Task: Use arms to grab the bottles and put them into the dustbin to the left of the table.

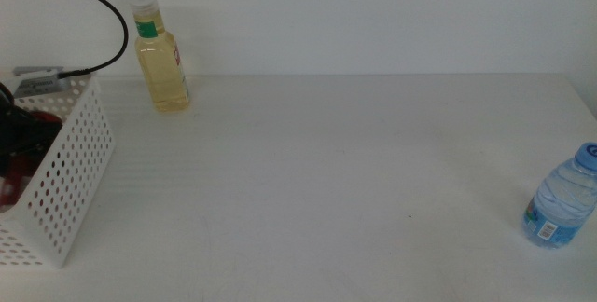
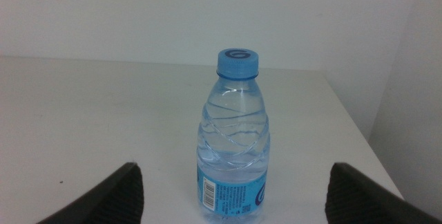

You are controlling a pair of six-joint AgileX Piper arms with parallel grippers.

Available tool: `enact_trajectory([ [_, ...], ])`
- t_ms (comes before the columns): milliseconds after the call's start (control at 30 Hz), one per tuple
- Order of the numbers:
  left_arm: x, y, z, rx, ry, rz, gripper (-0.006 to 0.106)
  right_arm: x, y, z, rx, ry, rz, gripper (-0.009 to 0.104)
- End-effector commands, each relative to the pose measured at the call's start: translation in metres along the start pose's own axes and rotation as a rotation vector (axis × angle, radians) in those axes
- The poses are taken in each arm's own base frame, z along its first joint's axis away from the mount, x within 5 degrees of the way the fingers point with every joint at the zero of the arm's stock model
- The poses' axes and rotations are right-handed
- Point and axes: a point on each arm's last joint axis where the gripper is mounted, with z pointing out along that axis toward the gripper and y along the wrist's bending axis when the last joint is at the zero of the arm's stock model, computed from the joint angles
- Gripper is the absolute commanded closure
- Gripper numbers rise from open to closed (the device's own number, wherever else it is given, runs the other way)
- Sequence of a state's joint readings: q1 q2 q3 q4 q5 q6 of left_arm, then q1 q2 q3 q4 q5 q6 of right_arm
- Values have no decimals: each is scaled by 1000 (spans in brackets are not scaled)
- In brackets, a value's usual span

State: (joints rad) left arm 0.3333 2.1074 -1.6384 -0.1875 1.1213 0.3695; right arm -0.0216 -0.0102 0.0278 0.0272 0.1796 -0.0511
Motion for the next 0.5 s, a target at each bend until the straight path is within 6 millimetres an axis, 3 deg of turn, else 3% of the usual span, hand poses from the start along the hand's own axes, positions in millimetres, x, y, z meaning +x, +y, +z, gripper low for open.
enact_trajectory([
  [0, -5, -7, -34, -11, -96, 12, 26, -11, -1, -3, 13, -111, -9, 21],
  [133, -6, -10, -34, -8, -93, 25, 10, -11, -1, -3, 13, -111, -9, 21],
  [333, -5, -12, -42, -19, -88, 18, 10, -11, -1, -3, 13, -111, -9, 21],
  [467, -3, -16, -69, -30, -92, -28, 10, -11, -1, -3, 13, -111, -9, 21],
])
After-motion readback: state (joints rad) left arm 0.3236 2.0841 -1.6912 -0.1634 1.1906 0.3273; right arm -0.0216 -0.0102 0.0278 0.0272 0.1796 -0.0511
